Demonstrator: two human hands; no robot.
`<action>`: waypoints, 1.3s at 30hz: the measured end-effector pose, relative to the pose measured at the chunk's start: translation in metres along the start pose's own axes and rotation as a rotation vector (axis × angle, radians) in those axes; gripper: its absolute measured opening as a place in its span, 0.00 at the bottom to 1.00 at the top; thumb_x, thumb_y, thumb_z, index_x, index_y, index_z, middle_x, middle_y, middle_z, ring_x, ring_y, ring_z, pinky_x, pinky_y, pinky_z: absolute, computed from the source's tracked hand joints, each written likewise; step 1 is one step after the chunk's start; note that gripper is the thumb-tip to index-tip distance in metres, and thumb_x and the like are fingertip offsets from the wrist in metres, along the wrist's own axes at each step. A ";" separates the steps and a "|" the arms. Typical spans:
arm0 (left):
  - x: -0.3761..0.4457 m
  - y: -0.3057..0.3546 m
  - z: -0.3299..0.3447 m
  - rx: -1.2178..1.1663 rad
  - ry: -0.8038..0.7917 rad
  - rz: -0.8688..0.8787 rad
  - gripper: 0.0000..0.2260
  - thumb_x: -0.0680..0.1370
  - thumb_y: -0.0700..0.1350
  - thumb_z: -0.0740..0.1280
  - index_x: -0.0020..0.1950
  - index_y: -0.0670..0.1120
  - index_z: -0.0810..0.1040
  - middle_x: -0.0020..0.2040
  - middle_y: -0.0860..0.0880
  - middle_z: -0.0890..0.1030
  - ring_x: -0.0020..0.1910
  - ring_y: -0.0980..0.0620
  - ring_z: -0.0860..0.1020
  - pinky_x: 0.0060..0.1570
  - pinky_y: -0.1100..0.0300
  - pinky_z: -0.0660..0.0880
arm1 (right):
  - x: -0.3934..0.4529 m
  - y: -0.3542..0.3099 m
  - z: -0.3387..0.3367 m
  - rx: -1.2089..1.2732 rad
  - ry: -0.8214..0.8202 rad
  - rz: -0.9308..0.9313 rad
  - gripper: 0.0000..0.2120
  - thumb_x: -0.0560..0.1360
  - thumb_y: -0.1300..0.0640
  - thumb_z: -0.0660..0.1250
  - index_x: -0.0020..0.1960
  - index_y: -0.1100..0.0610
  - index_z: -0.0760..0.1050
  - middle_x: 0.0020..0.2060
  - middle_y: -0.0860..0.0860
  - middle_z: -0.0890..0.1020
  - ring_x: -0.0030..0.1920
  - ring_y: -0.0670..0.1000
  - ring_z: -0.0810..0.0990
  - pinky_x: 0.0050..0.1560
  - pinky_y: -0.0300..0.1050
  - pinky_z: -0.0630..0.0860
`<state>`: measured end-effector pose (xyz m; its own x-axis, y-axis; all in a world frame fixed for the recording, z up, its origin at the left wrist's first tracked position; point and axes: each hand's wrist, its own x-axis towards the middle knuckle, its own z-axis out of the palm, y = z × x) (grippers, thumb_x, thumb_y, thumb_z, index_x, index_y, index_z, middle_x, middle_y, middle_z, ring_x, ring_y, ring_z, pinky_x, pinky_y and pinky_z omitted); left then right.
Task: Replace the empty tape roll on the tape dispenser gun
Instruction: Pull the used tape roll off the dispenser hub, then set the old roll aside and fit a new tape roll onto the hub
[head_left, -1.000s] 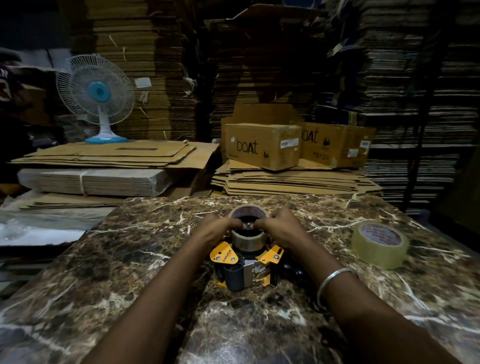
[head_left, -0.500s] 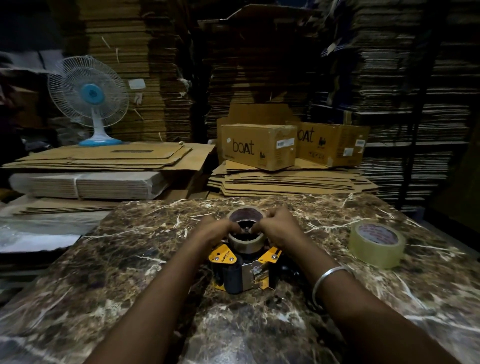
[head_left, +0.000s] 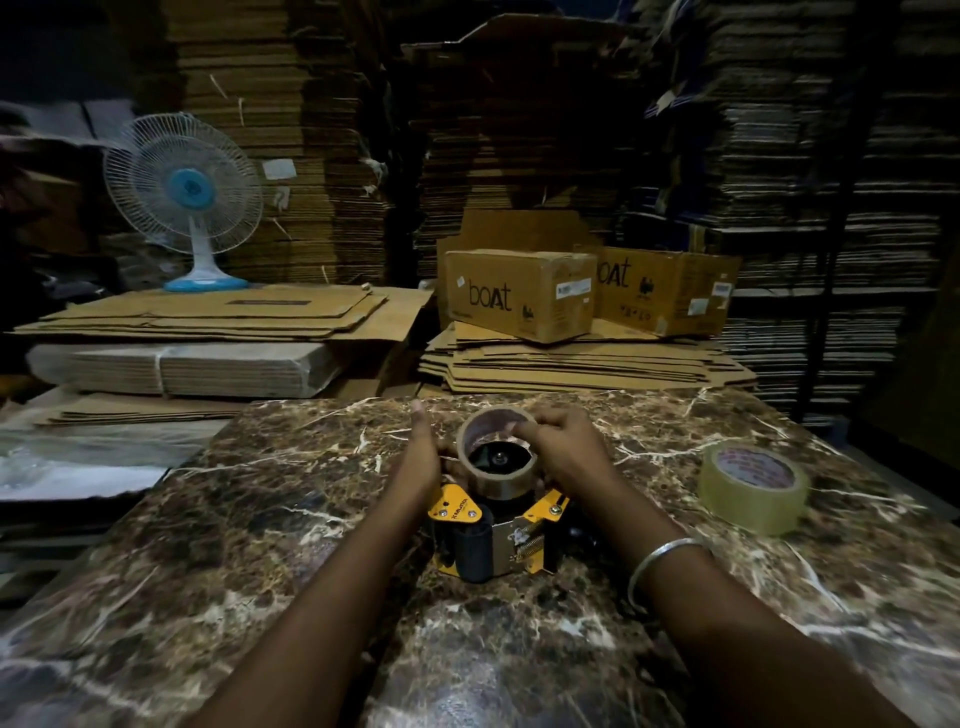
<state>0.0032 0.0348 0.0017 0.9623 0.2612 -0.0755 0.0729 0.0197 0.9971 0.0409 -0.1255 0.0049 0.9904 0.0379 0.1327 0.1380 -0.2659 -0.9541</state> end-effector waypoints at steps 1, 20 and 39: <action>0.000 0.001 0.000 -0.013 0.001 0.012 0.43 0.80 0.65 0.38 0.60 0.30 0.77 0.53 0.29 0.81 0.48 0.39 0.80 0.65 0.46 0.71 | 0.001 0.000 -0.002 0.045 0.012 0.010 0.08 0.74 0.50 0.72 0.50 0.54 0.83 0.39 0.56 0.85 0.30 0.55 0.82 0.26 0.43 0.76; -0.033 0.016 0.013 0.948 -0.170 0.677 0.21 0.74 0.67 0.59 0.61 0.60 0.79 0.63 0.61 0.79 0.60 0.57 0.76 0.64 0.41 0.70 | 0.024 0.041 -0.082 0.257 0.092 0.410 0.16 0.77 0.56 0.71 0.61 0.63 0.76 0.55 0.63 0.80 0.40 0.54 0.81 0.27 0.42 0.81; -0.055 0.012 0.025 1.168 -0.622 0.687 0.24 0.66 0.51 0.72 0.62 0.64 0.74 0.61 0.63 0.78 0.62 0.59 0.74 0.62 0.44 0.68 | 0.018 0.070 -0.080 -0.305 0.148 -0.055 0.44 0.63 0.50 0.82 0.75 0.53 0.67 0.68 0.58 0.76 0.63 0.59 0.78 0.57 0.57 0.81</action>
<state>-0.0422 -0.0038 0.0176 0.8278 -0.5502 0.1098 -0.5556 -0.7768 0.2965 0.0685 -0.2205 -0.0385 0.9679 -0.0740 0.2401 0.1626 -0.5440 -0.8232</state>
